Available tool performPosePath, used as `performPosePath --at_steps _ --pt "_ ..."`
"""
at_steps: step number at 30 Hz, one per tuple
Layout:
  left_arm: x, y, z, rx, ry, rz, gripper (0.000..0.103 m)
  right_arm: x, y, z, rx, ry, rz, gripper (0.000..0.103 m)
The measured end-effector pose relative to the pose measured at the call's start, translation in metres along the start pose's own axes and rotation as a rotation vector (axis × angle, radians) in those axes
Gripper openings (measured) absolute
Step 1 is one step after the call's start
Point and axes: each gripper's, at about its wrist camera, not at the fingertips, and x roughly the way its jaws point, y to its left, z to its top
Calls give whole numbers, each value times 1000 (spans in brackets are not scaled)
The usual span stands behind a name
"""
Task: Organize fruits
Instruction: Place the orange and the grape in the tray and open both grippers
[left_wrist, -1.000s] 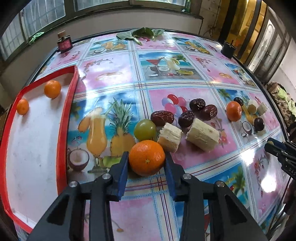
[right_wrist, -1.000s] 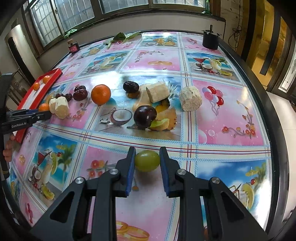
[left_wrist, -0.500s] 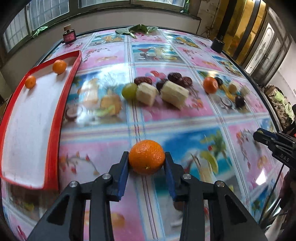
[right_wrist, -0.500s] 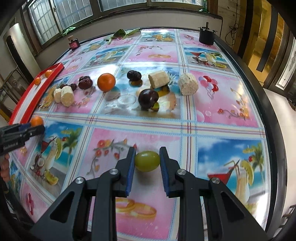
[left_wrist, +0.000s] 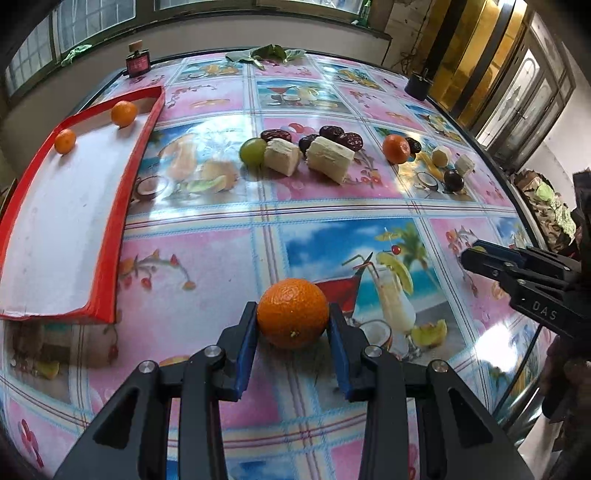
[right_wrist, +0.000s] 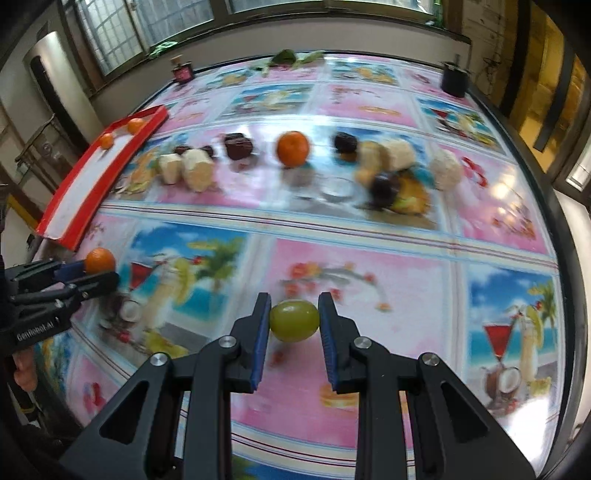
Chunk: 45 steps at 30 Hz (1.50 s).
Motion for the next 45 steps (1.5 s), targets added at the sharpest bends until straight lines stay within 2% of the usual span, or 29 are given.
performPosePath --at_steps 13,18,25,31,35,41,45 --pt "-39 46 0 -54 -86 12 36 17 102 40 -145 12 149 28" --pt "-49 81 8 -113 -102 31 36 24 151 64 -232 5 197 28" --pt "-56 145 36 -195 -127 114 36 45 221 104 -348 4 251 28" --pt "-35 210 75 -237 -109 228 36 81 270 144 -423 18 255 28" --pt "-13 241 95 -270 -85 274 36 111 287 174 -406 -3 230 28" --pt "15 267 111 -306 -34 296 36 152 298 196 -400 32 192 28" --pt "18 268 116 -292 -43 314 36 167 292 206 -397 53 168 28"
